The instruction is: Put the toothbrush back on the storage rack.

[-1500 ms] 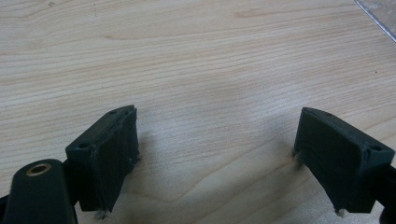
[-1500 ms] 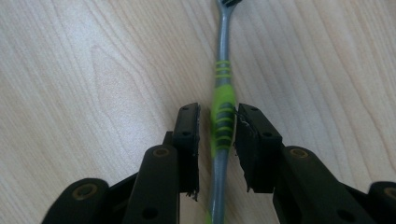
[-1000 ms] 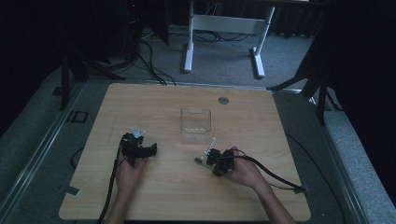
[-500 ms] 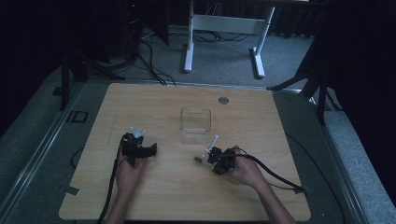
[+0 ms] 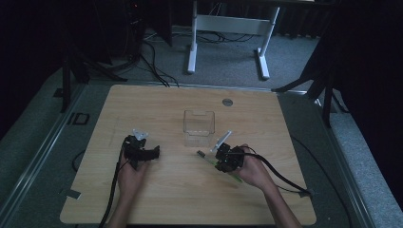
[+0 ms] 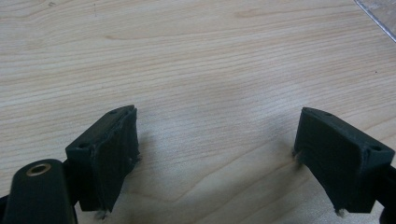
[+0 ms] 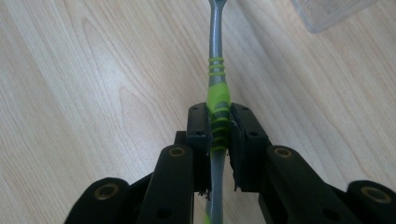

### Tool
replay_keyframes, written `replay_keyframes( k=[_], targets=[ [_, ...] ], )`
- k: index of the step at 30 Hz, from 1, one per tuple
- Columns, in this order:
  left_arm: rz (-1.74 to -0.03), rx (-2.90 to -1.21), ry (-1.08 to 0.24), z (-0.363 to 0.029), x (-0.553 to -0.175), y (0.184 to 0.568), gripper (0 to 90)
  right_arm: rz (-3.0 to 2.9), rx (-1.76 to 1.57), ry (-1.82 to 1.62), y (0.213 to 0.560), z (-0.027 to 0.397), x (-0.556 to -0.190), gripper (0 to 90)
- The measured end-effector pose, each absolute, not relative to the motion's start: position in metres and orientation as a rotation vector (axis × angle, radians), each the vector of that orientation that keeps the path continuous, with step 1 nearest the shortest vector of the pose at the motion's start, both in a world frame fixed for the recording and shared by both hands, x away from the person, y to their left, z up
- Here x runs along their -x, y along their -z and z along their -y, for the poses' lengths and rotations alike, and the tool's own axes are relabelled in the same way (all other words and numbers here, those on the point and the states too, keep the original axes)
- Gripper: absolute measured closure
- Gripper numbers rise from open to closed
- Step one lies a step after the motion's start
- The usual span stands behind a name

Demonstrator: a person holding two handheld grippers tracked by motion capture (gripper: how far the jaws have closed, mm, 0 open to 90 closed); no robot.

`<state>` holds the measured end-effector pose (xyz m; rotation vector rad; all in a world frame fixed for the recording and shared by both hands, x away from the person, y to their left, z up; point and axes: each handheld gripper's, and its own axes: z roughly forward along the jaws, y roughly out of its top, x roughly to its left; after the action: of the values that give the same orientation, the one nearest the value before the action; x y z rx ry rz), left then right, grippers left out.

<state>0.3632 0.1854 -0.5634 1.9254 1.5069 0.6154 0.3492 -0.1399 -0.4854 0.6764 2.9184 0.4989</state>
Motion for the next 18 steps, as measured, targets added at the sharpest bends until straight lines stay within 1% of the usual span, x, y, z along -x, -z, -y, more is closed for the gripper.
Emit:
replay_keyframes(
  k=[18],
  targets=[
    [-1.506, -1.926, -0.616, -0.1855, -0.3632, 0.5634, 14.0, -2.875, -0.712, -0.642, 0.4759, 0.1432, -0.3499, 79.0]
  ],
)
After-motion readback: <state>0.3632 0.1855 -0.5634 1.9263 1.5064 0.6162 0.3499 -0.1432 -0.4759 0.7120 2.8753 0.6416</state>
